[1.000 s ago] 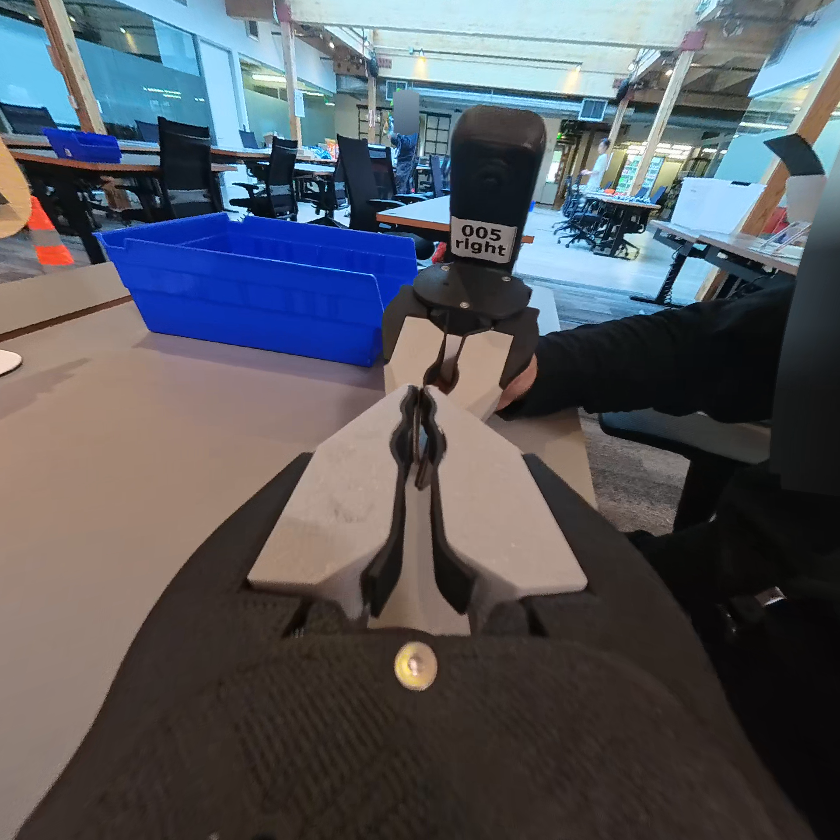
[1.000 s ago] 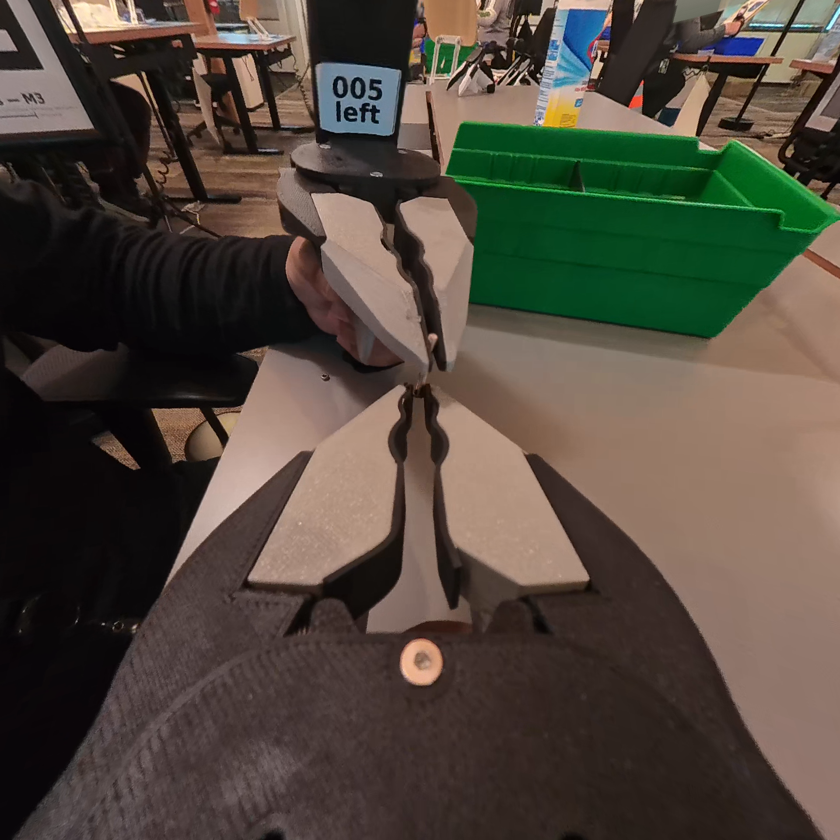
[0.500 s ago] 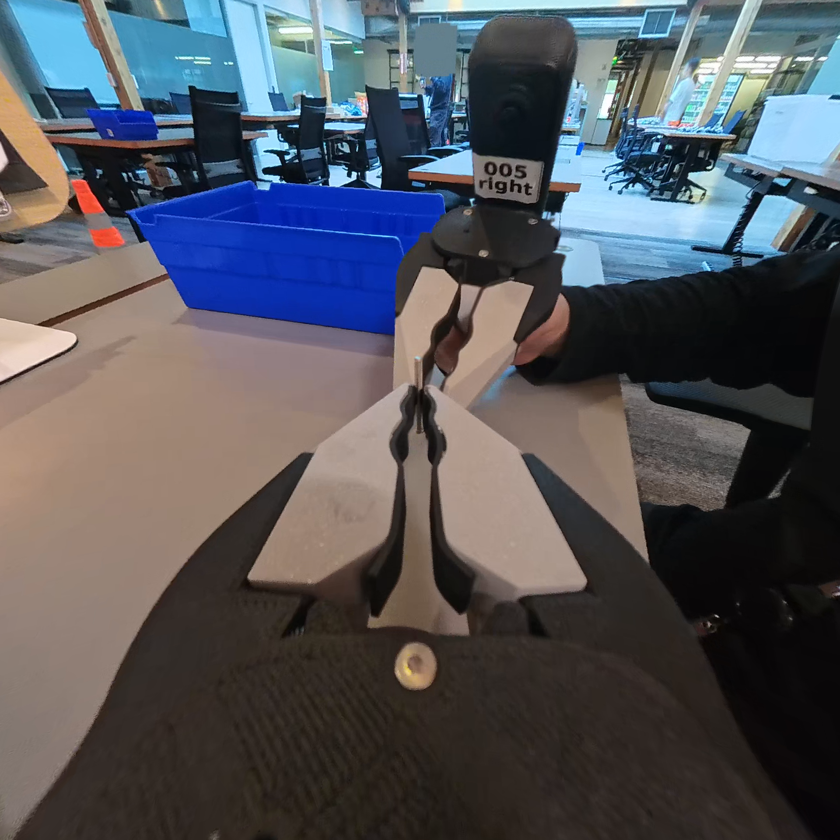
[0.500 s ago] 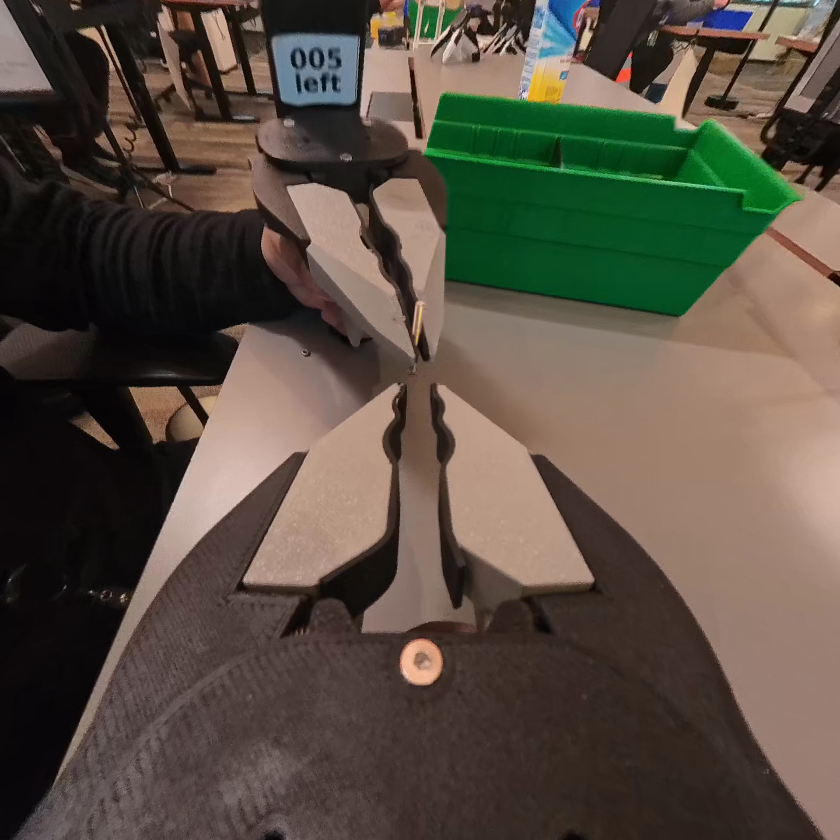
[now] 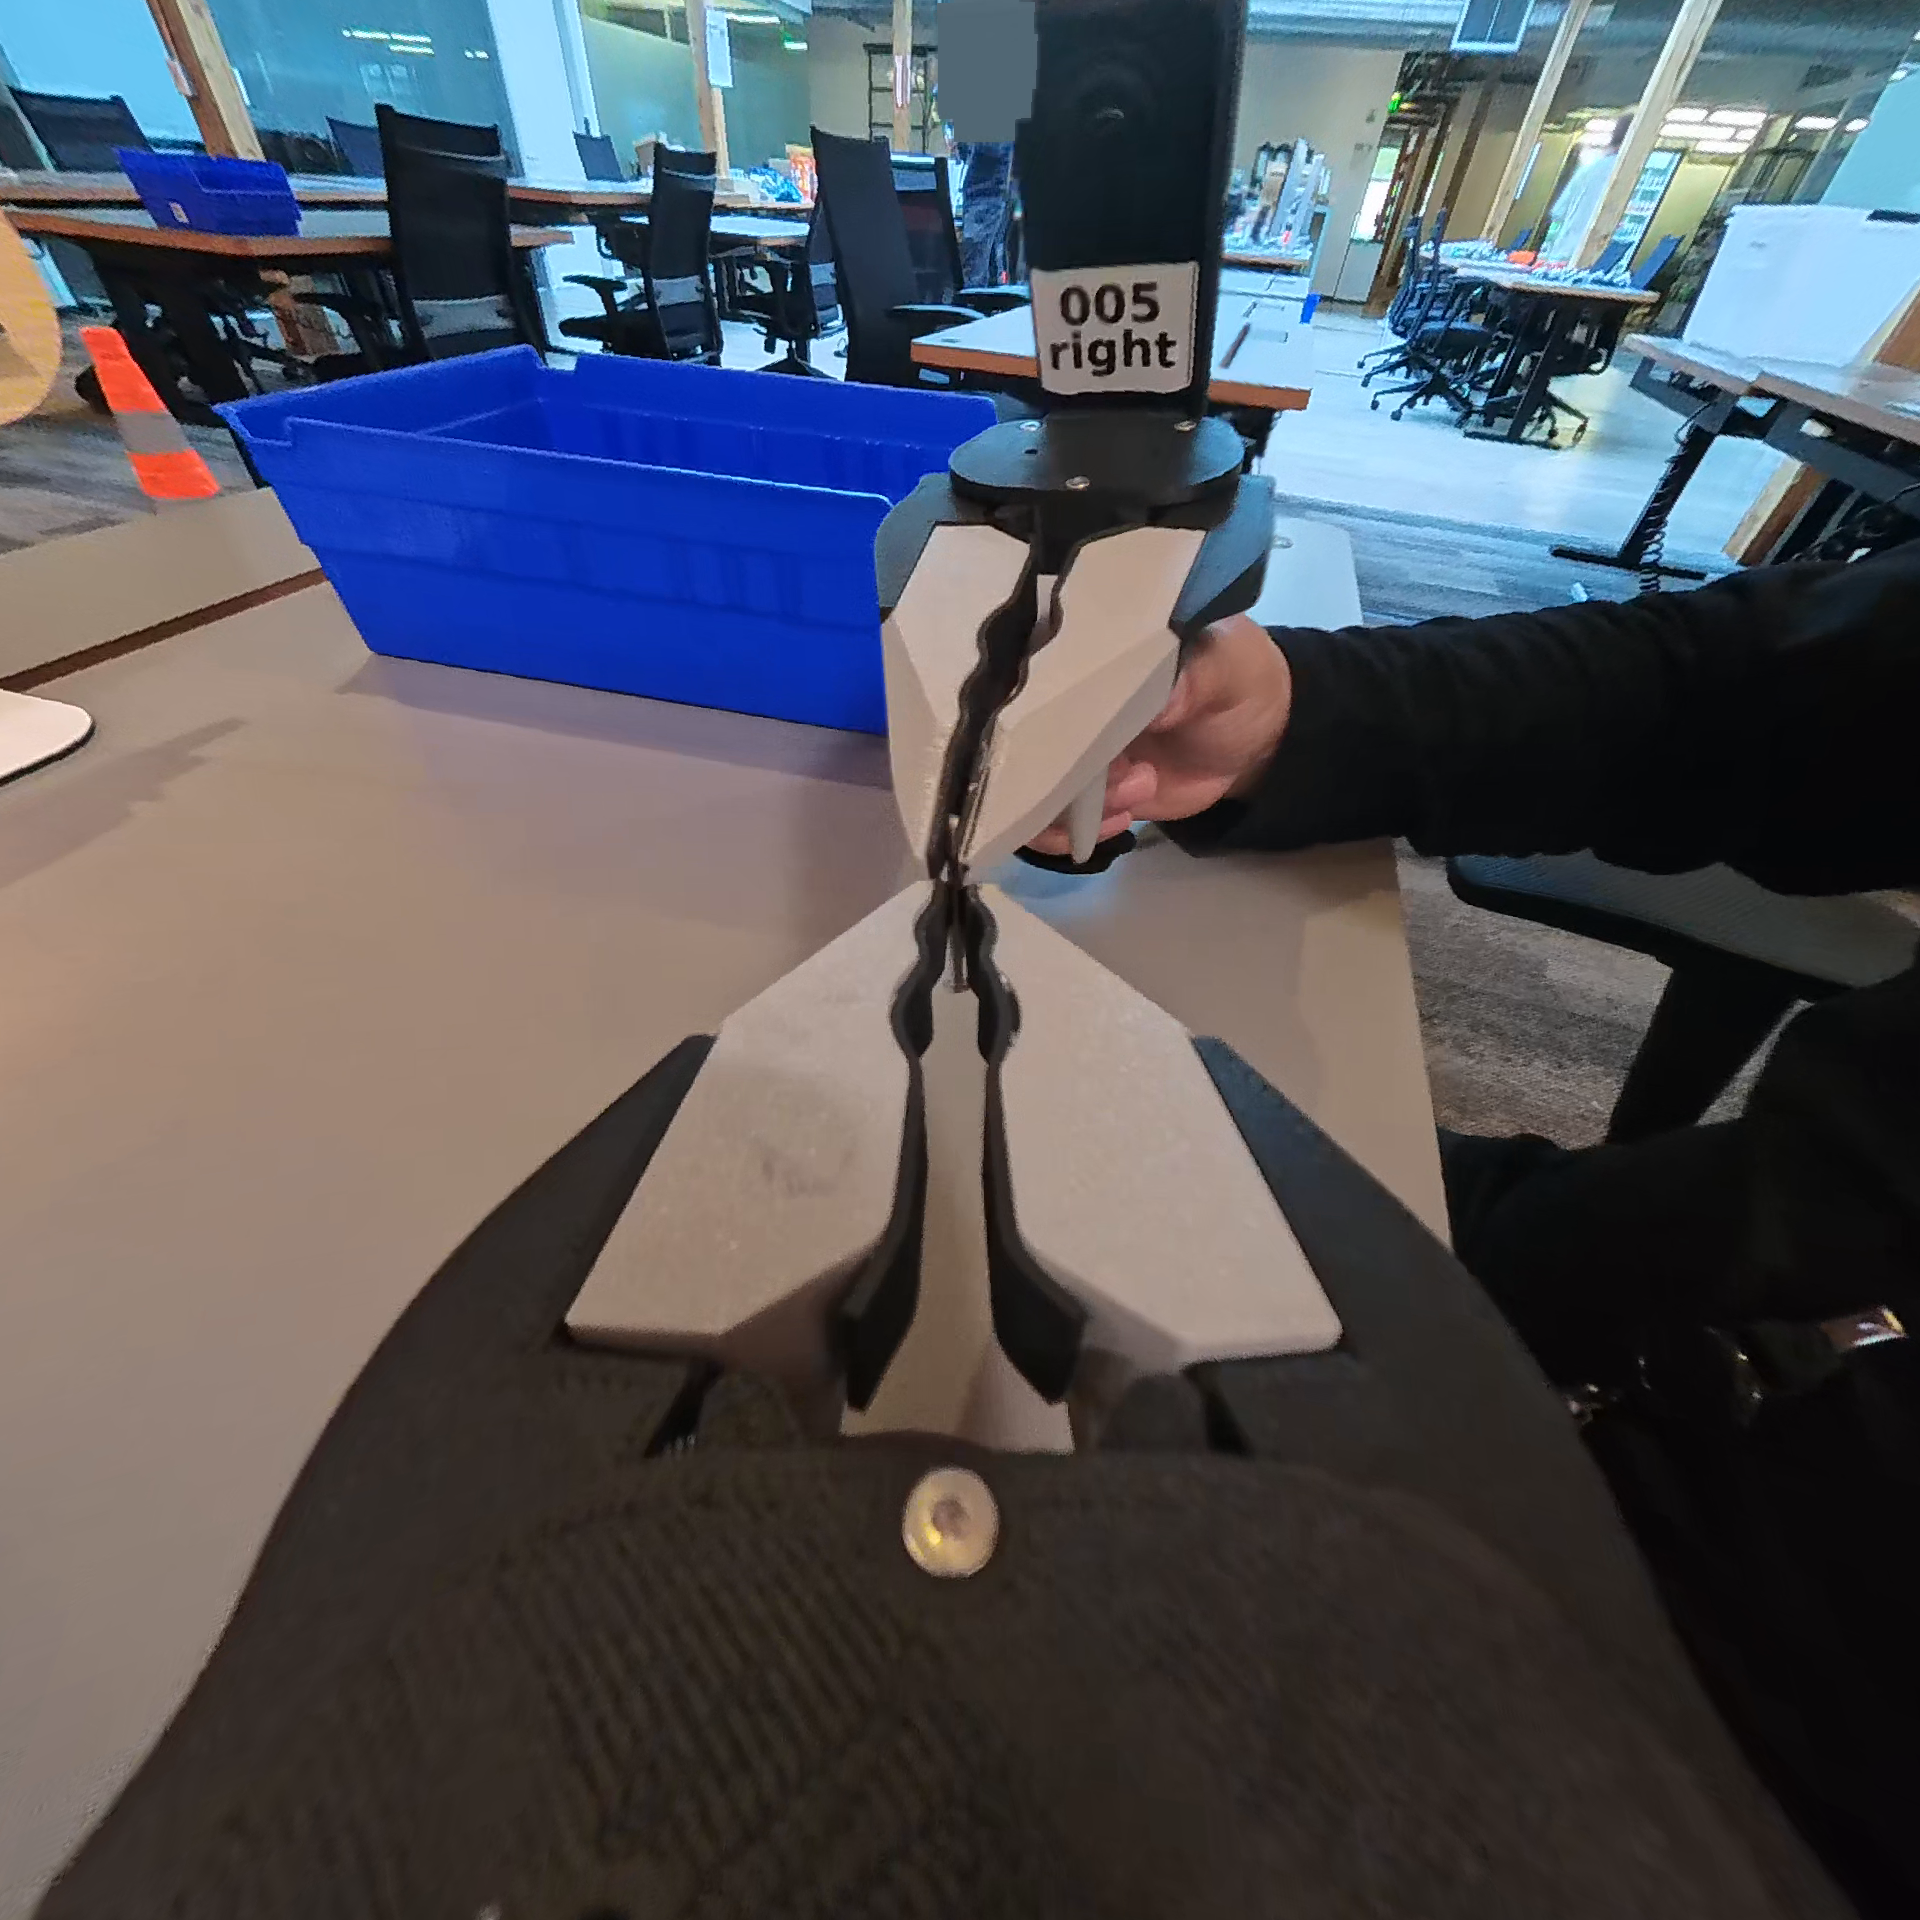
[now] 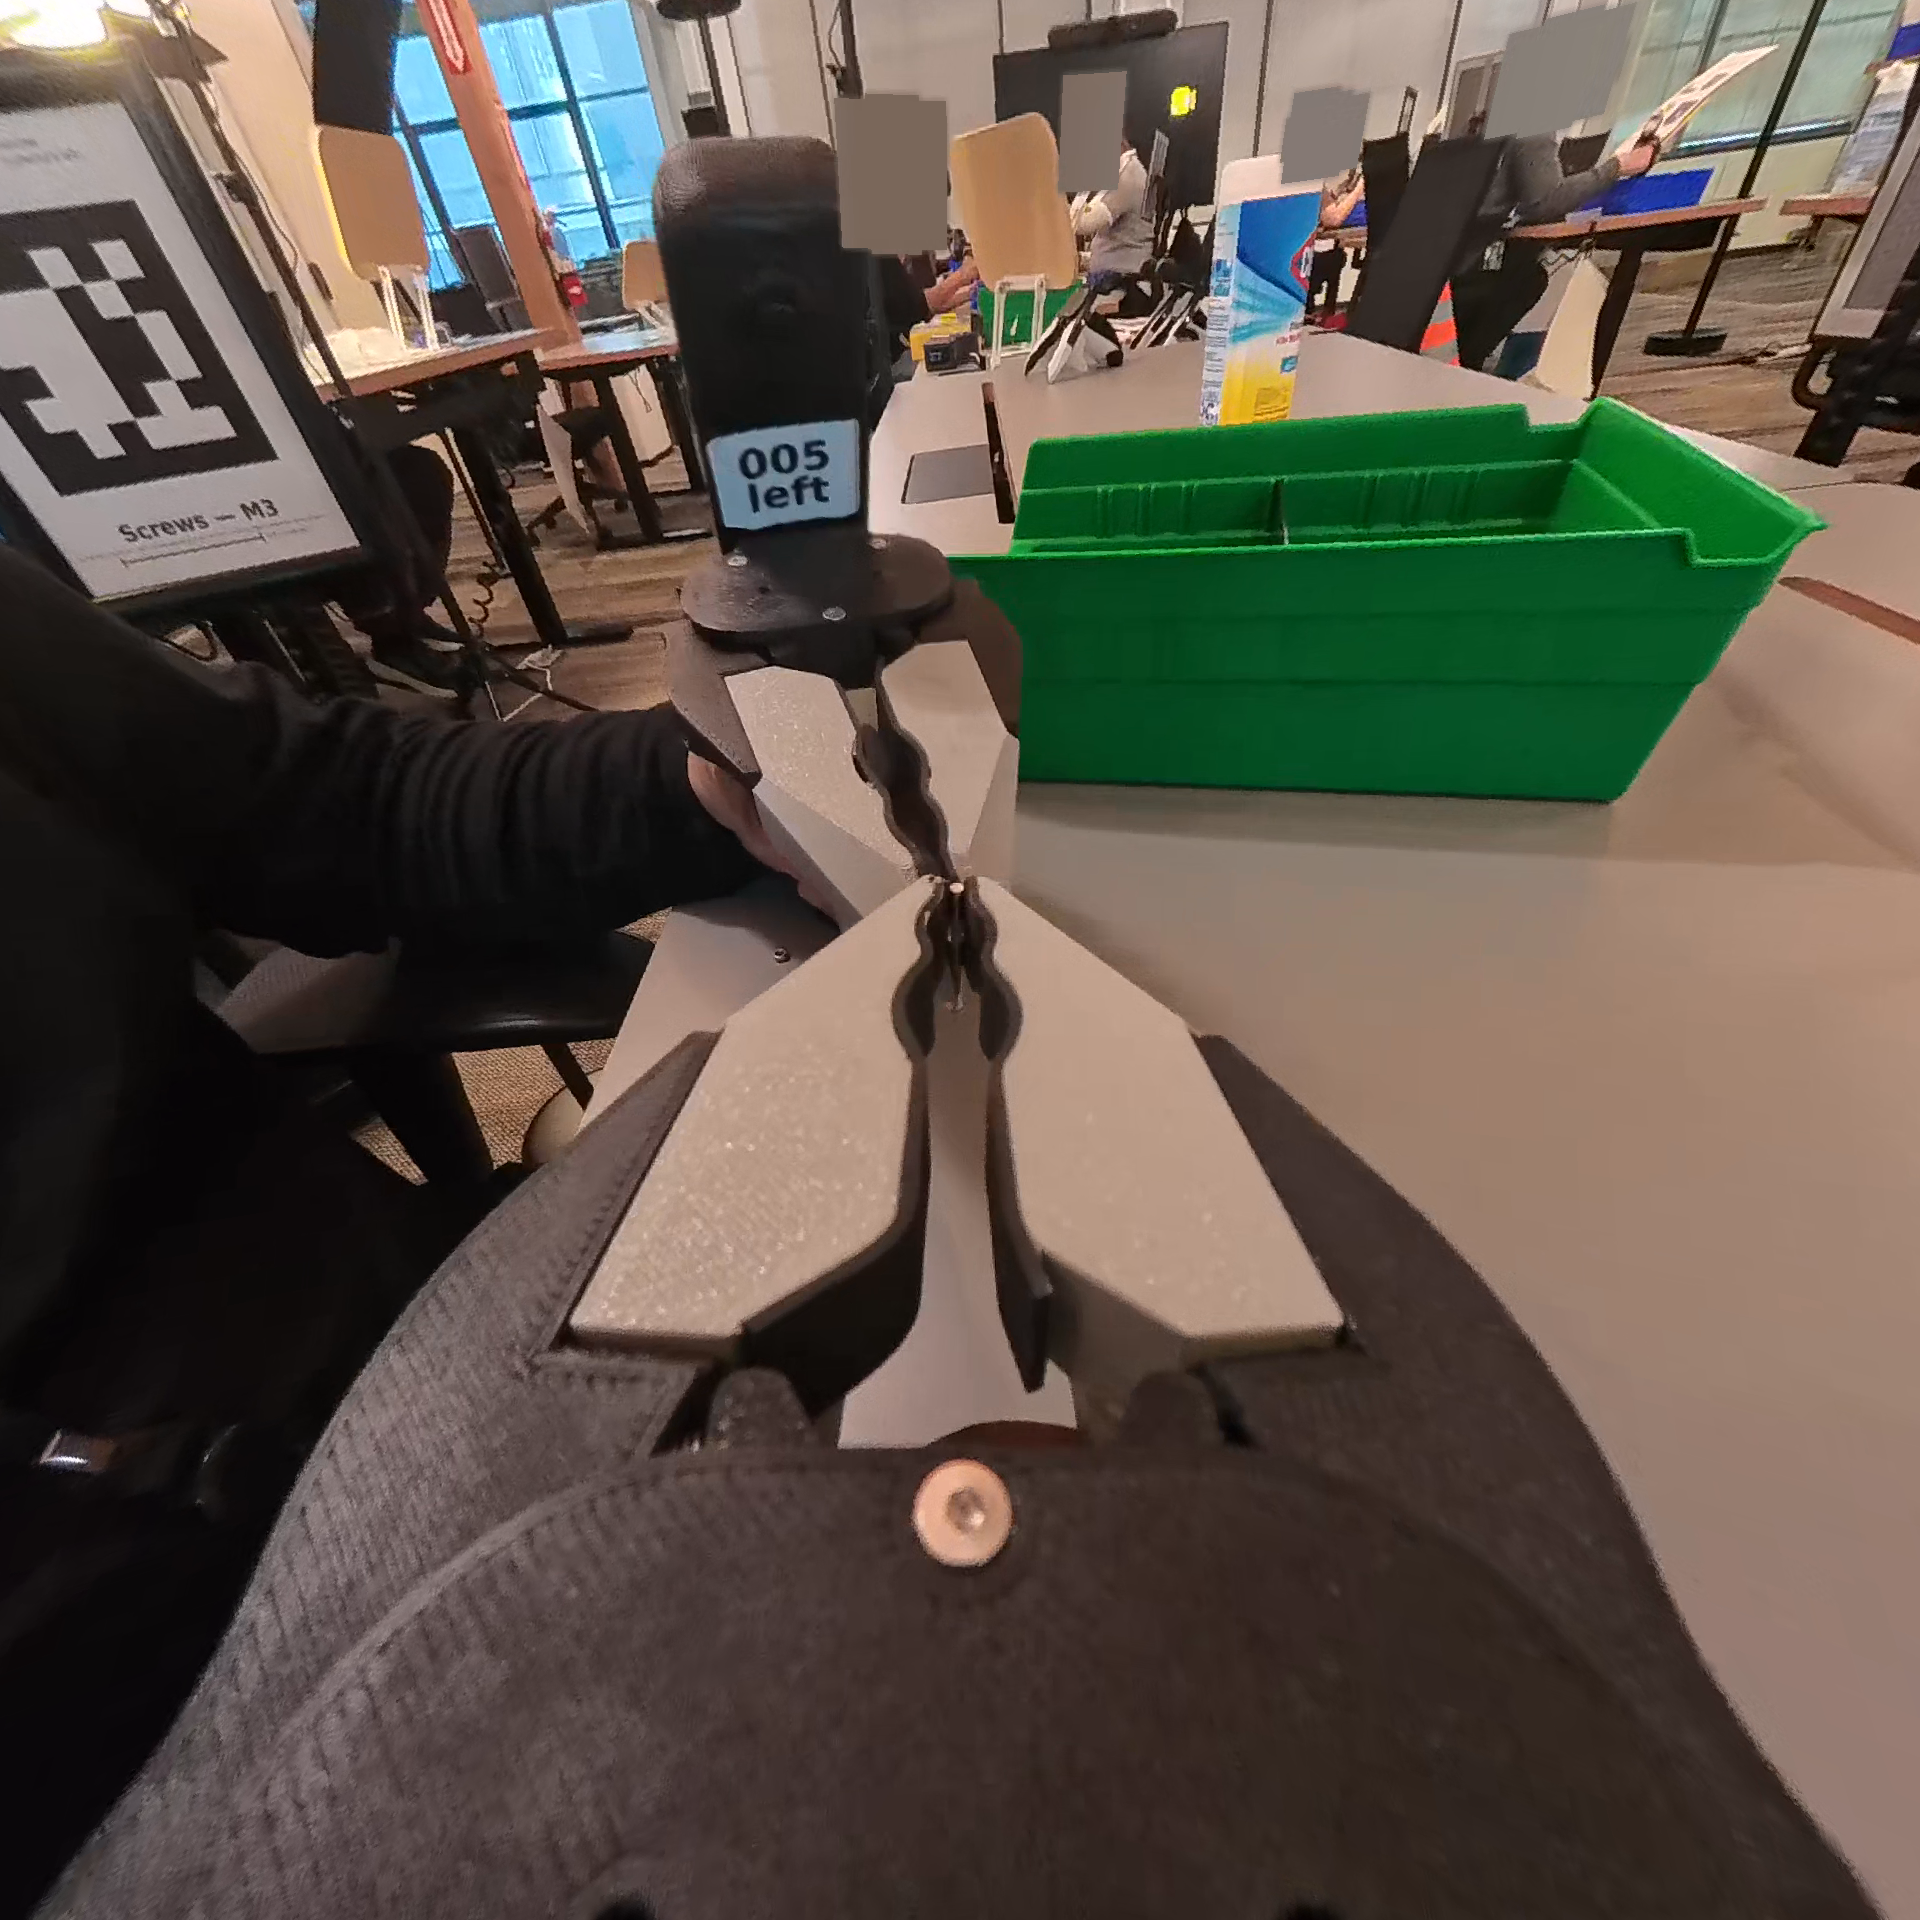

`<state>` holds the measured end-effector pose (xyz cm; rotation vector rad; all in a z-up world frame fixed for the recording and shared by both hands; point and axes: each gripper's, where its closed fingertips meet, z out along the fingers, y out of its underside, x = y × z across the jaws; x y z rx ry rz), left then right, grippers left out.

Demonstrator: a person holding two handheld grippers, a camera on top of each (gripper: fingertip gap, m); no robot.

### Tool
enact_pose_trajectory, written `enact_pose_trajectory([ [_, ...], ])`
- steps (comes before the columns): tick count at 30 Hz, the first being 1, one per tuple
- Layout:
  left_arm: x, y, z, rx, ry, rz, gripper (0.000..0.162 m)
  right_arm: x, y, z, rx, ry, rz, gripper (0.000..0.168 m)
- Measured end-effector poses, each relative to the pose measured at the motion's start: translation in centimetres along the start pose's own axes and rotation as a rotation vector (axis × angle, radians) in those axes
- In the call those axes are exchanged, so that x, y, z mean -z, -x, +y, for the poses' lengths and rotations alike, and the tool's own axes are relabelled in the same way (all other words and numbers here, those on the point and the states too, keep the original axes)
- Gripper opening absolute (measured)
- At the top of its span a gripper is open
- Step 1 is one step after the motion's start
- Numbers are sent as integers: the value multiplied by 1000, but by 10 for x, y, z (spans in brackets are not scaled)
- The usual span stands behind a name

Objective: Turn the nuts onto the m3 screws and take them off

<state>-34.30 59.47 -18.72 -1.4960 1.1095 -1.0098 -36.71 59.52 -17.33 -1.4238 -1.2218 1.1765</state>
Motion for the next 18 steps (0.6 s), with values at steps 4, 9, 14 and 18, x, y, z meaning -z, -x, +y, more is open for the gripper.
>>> enact_pose_trajectory([
  [4, 1, 1, -2, 16, -21, 1, 2, 2, 0, -5, -4, -26, 8, 0],
  [9, -2, -1, 2, -11, 1, -5, 1, 5, 0, -8, -35, -47, -11, 0],
  [14, -3, -2, 6, -8, 24, 8, 1, 2, 3, -5, -11, -25, -8, 0],
  [18, -4, -3, 9, -9, 44, 13, 1, -1, 4, -3, 2, -9, -3, 0],
])
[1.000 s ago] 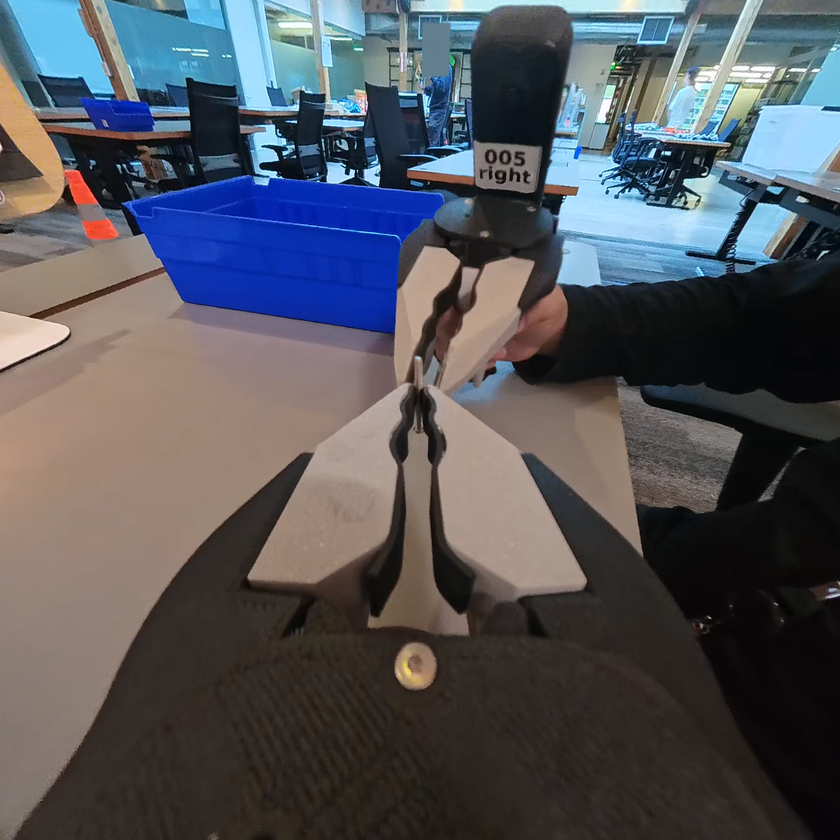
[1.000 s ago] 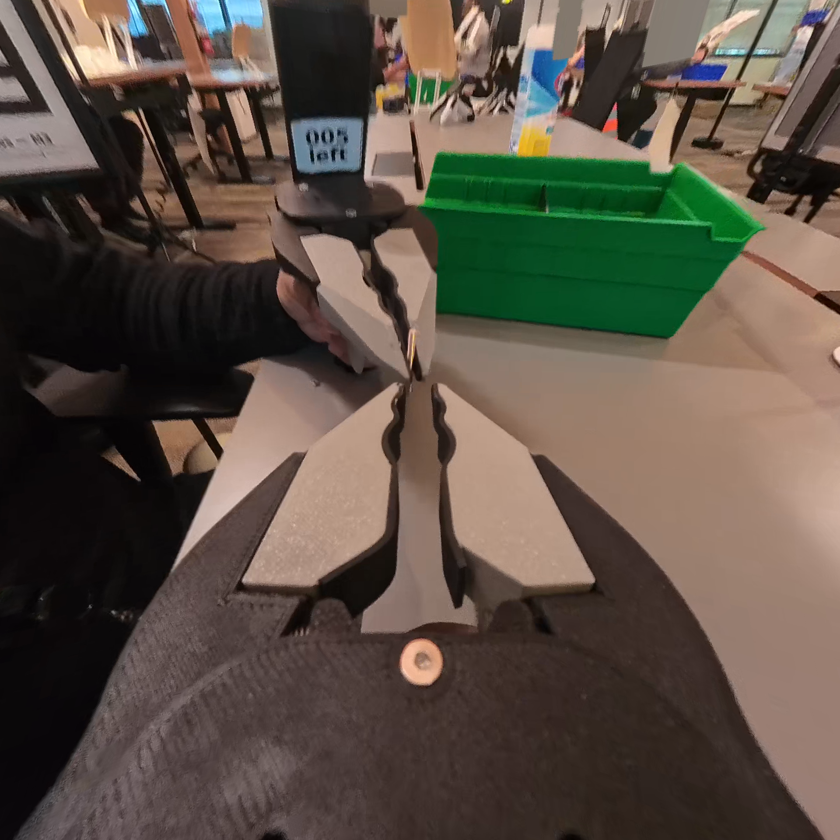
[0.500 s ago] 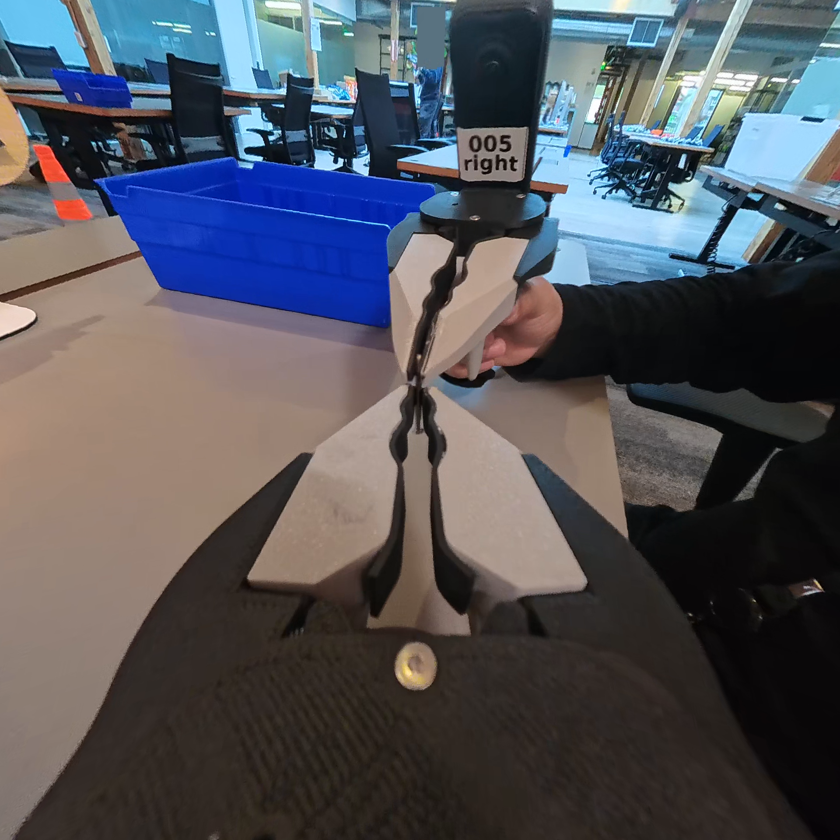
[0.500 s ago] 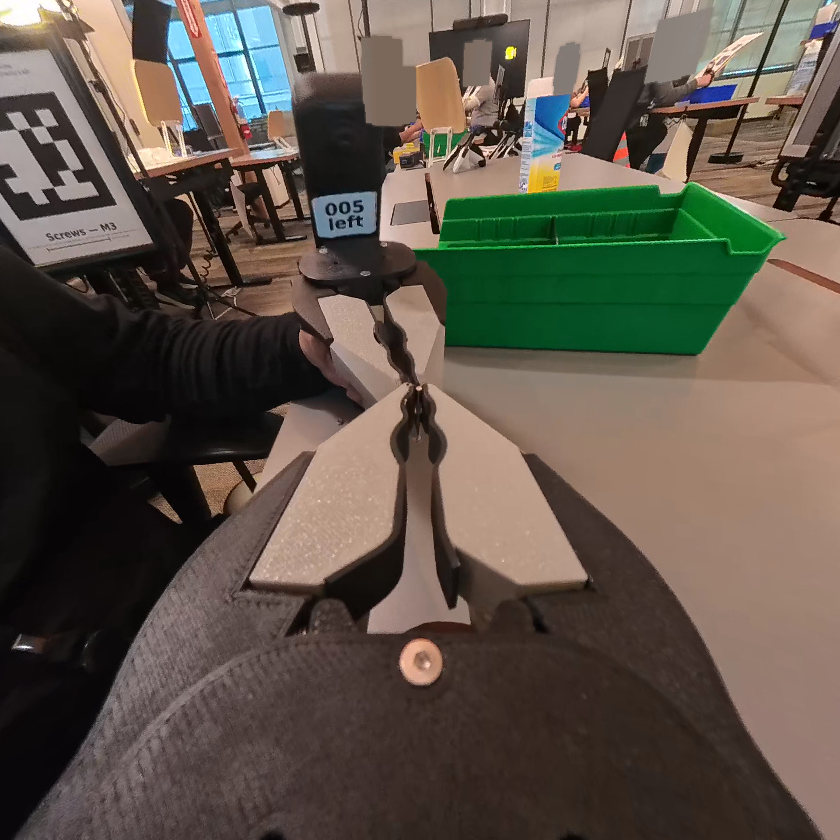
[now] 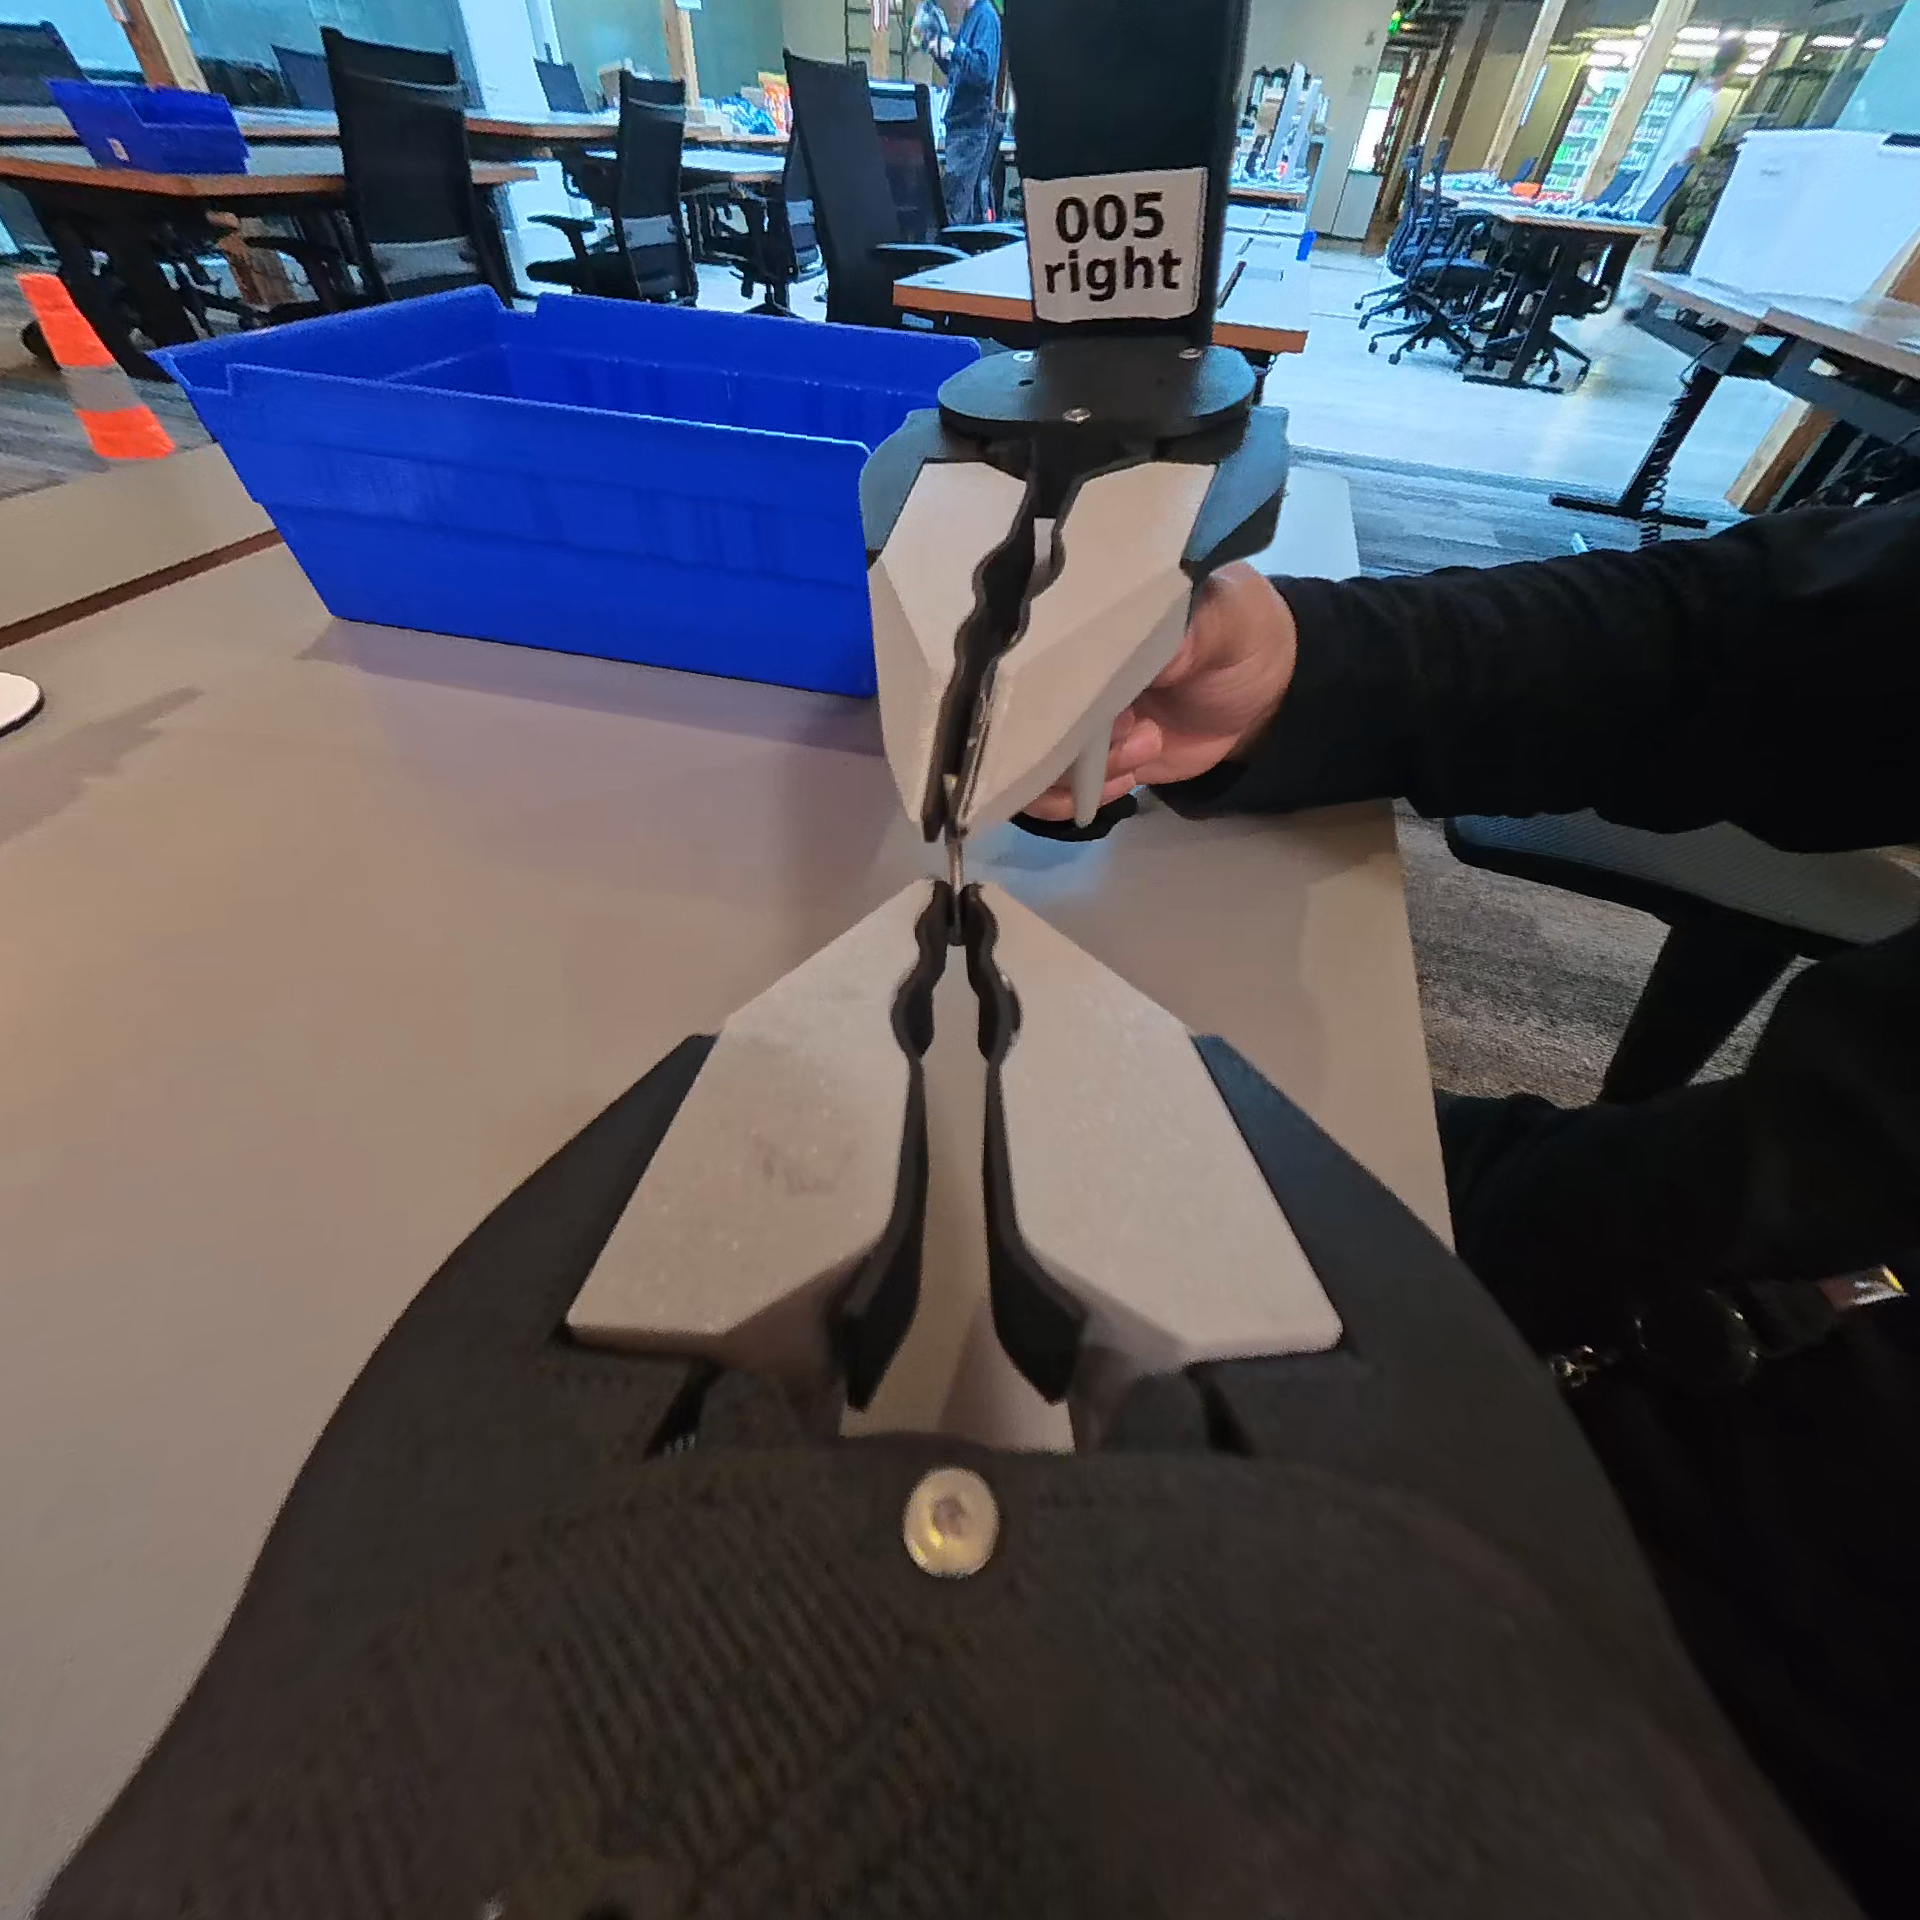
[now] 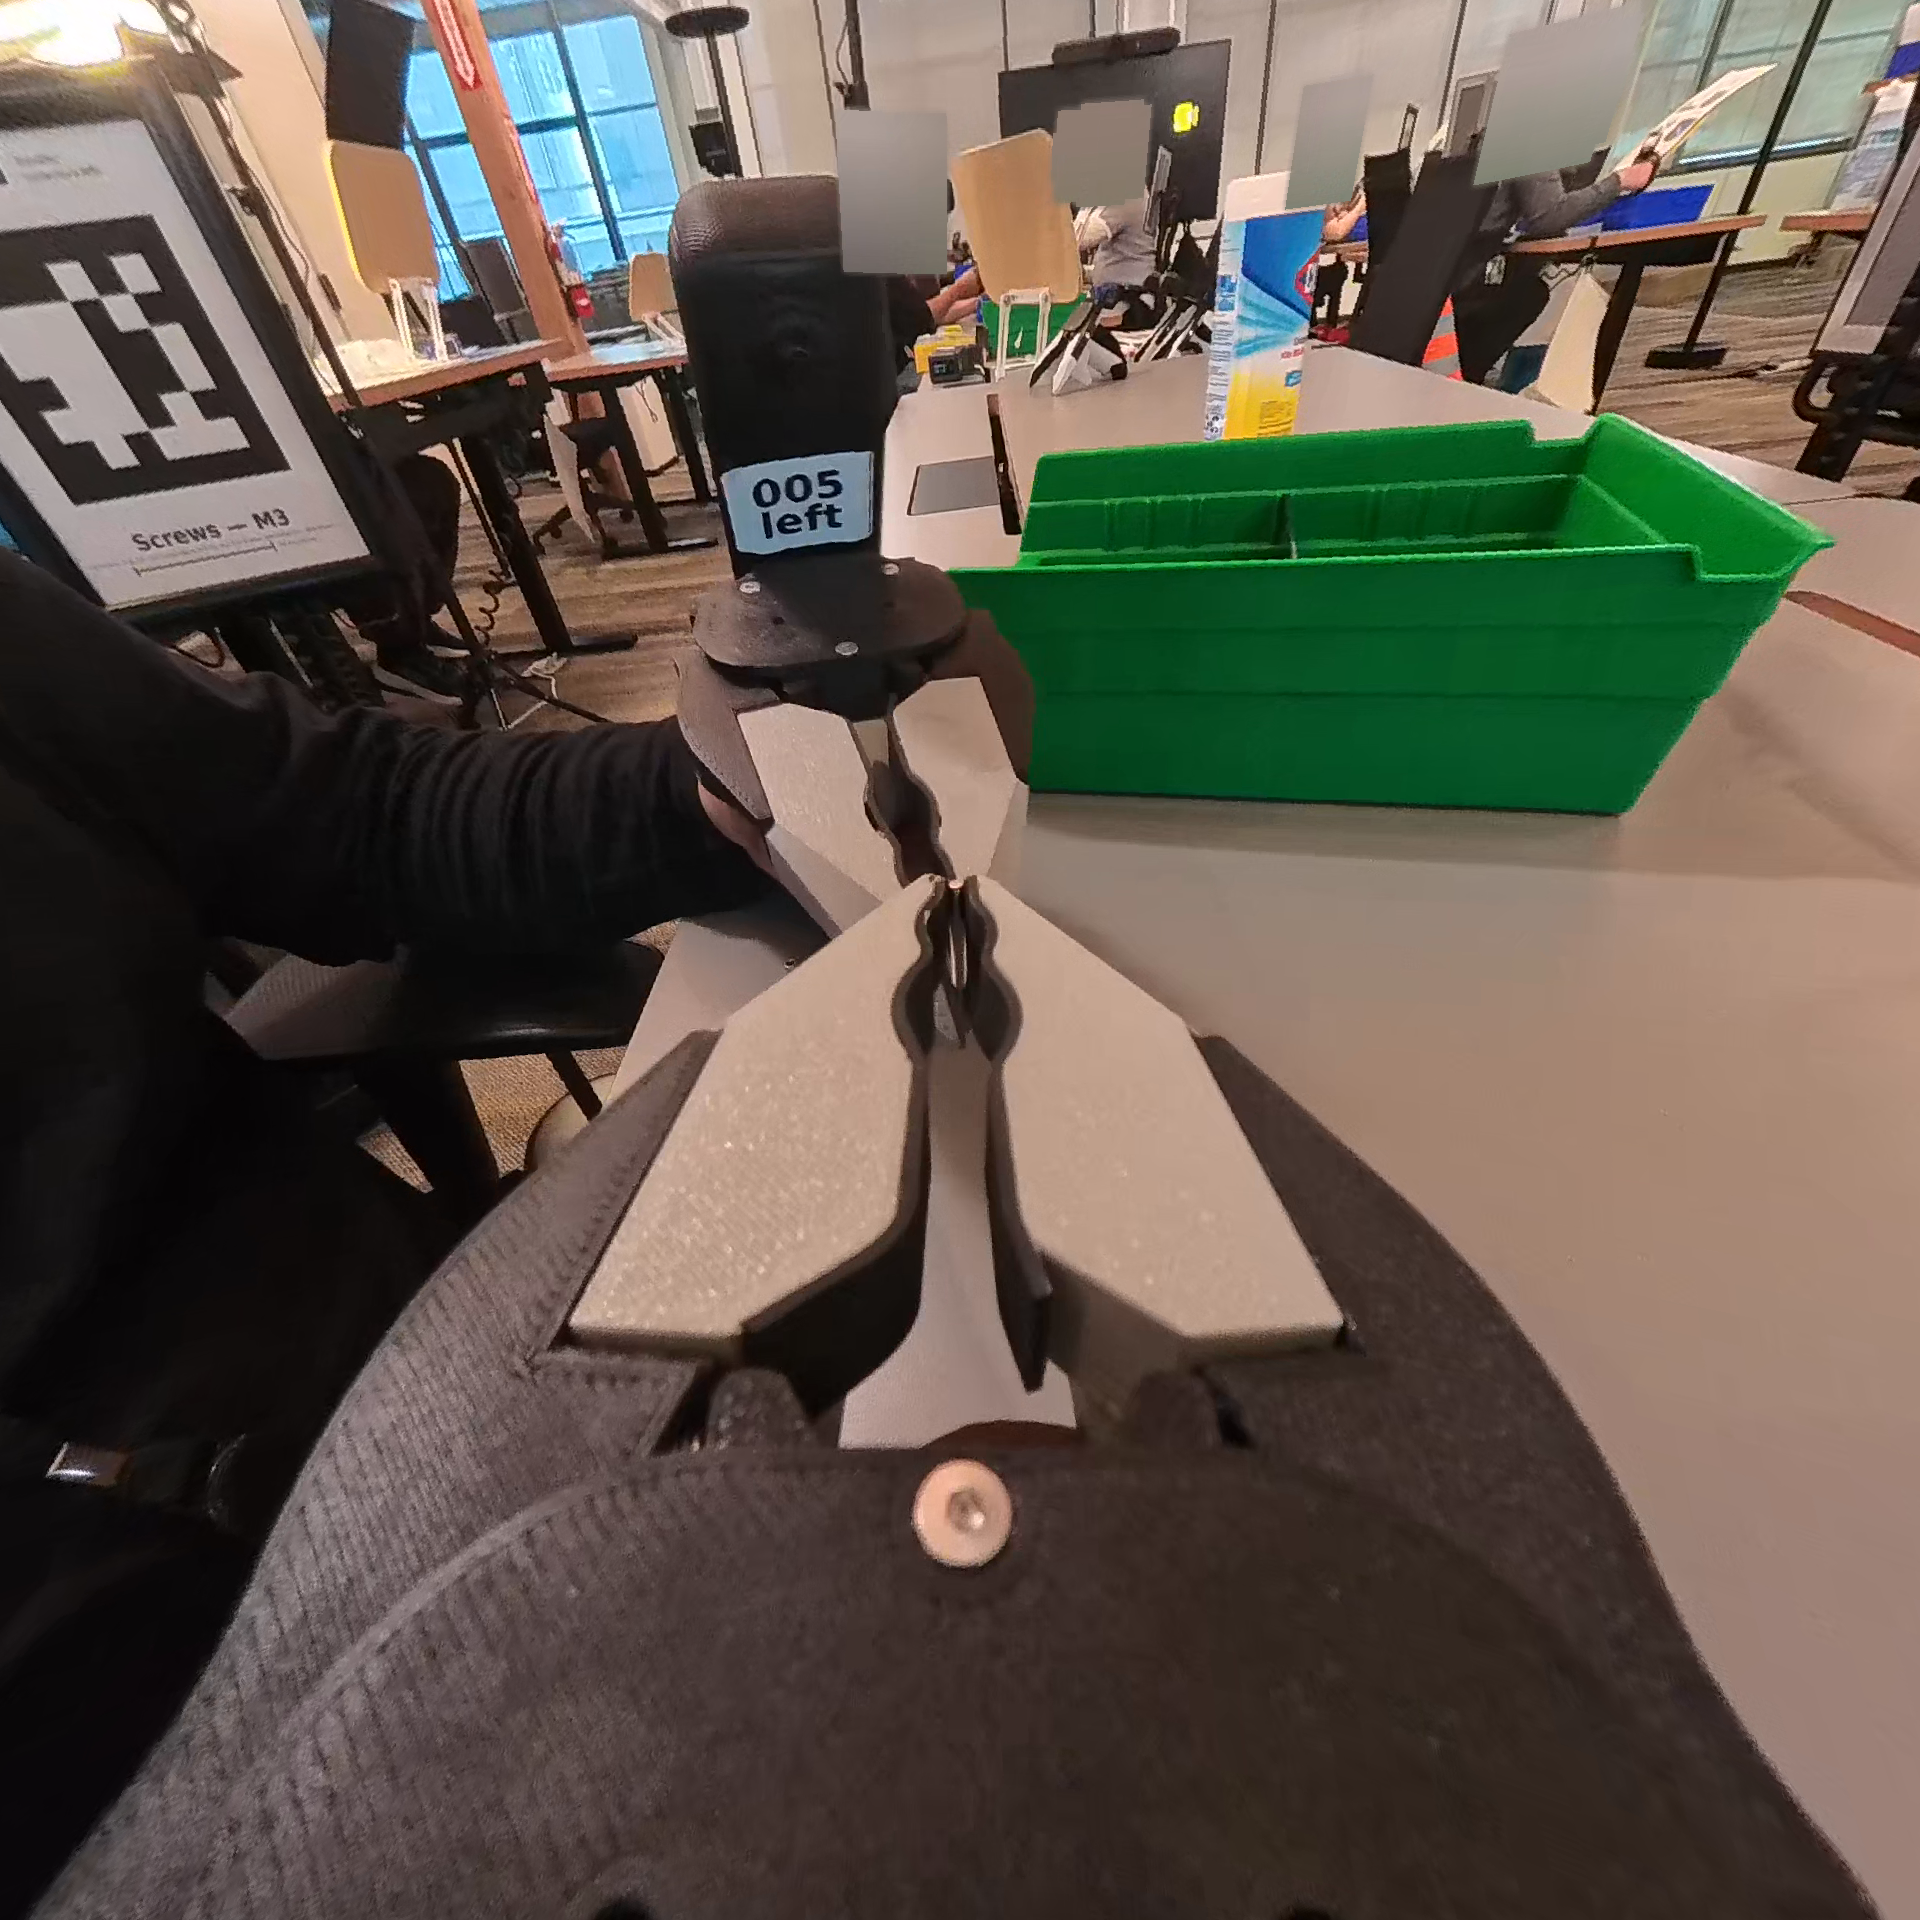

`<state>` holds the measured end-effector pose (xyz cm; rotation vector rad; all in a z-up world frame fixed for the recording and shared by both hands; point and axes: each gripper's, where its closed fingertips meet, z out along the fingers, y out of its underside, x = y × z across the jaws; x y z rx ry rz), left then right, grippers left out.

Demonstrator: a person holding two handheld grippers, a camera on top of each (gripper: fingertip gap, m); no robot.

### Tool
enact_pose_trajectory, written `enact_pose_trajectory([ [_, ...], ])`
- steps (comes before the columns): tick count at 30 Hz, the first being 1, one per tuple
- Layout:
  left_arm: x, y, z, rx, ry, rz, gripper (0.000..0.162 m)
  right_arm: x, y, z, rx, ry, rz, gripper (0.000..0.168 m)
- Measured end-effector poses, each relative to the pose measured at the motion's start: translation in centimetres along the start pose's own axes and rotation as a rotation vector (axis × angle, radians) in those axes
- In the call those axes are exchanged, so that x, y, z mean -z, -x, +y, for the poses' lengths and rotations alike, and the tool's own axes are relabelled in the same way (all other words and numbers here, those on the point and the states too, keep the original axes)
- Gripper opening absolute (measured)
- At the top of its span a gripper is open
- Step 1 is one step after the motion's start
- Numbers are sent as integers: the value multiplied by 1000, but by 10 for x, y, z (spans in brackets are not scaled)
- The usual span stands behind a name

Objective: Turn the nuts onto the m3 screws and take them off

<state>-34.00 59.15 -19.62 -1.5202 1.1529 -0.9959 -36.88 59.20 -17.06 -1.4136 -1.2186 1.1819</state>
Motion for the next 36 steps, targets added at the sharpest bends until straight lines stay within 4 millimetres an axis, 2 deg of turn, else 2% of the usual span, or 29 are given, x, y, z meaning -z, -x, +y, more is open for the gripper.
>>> enact_pose_trajectory([
  [7, 1, 3, 1, -13, 10, -22, 0, 1, -1, 0, -12, -9, -3, 0],
  [9, 5, 5, 0, -6, 1, -30, 0, 3, -1, -4, -18, -30, -6, 10],
  [12, 21, 14, -1, 16, -21, -73, 0, 8, -6, -4, -30, -34, 11, 13],
  [14, 39, 17, 1, 20, -27, -103, 0, 6, -4, 3, -29, 3, 1, 11],
  [16, 60, 17, 3, 12, -35, -141, 0, -3, 4, 18, -15, 82, -36, 10],
  [19, 87, 16, 6, -14, -66, -216, 1, -29, 19, 49, 30, 246, -79, 15],
  [21, 97, 14, 9, -23, -81, -244, 0, -48, 29, 54, 92, 293, -88, 16],
  [23, 102, 13, 11, -35, -77, -262, 1, -67, 44, 53, 119, 296, -135, 12],
  [25, 105, 12, 13, -53, -59, -277, 1, -82, 55, 64, 149, 373, -170, 13],
  [28, 108, 10, 19, -33, -32, -266, 1, -98, 57, 83, 252, 500, -146, 14],
  [31, 116, 12, 19, -18, -45, -260, 0, -108, 60, 93, 312, 563, -163, 14],
  [36, 126, 10, 14, 28, -107, -208, 1, -113, 65, 94, 308, 575, -244, 10],
])
